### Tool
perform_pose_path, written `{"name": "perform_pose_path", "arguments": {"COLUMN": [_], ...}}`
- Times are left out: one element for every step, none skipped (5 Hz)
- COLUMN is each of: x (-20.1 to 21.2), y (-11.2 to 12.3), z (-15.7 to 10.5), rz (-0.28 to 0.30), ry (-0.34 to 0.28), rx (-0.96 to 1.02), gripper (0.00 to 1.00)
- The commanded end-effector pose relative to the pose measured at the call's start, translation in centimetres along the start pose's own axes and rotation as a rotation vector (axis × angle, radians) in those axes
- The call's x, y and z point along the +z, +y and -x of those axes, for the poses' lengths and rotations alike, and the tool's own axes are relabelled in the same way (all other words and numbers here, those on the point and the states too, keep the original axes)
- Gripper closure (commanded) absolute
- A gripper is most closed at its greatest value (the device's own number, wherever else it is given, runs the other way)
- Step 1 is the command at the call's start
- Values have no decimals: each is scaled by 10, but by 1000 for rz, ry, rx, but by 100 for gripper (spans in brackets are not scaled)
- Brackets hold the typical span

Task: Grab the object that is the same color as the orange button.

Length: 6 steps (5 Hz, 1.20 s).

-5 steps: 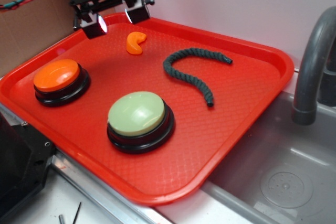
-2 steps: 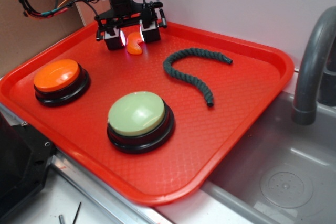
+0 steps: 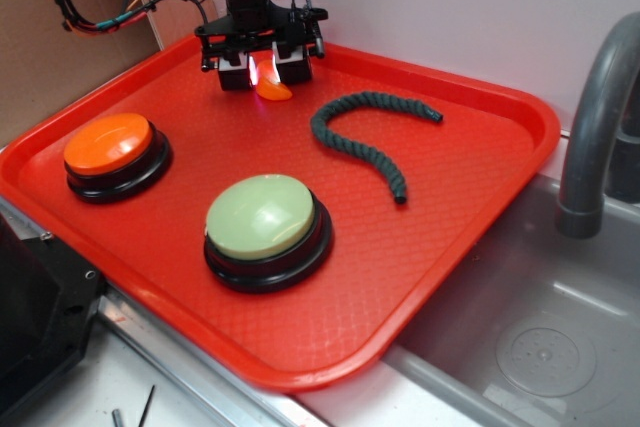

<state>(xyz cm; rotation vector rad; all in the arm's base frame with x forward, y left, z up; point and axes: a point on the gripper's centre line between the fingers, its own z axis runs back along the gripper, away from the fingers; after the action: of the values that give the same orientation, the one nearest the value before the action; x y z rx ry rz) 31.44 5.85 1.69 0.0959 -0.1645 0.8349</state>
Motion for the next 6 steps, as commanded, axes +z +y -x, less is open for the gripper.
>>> {"name": "perform_pose_path", "arguments": {"x": [52,89,119,151,169,180], "y": [4,12,23,33,46,45], "z": [11,27,40,55,75,100], "rz": [127,204,237,268,333,342], "ry": [95,113,139,281,253,245], "rx": [-190,-309,-417,-592,-660,-707], "gripper": [100,100,100,100,100,100]}}
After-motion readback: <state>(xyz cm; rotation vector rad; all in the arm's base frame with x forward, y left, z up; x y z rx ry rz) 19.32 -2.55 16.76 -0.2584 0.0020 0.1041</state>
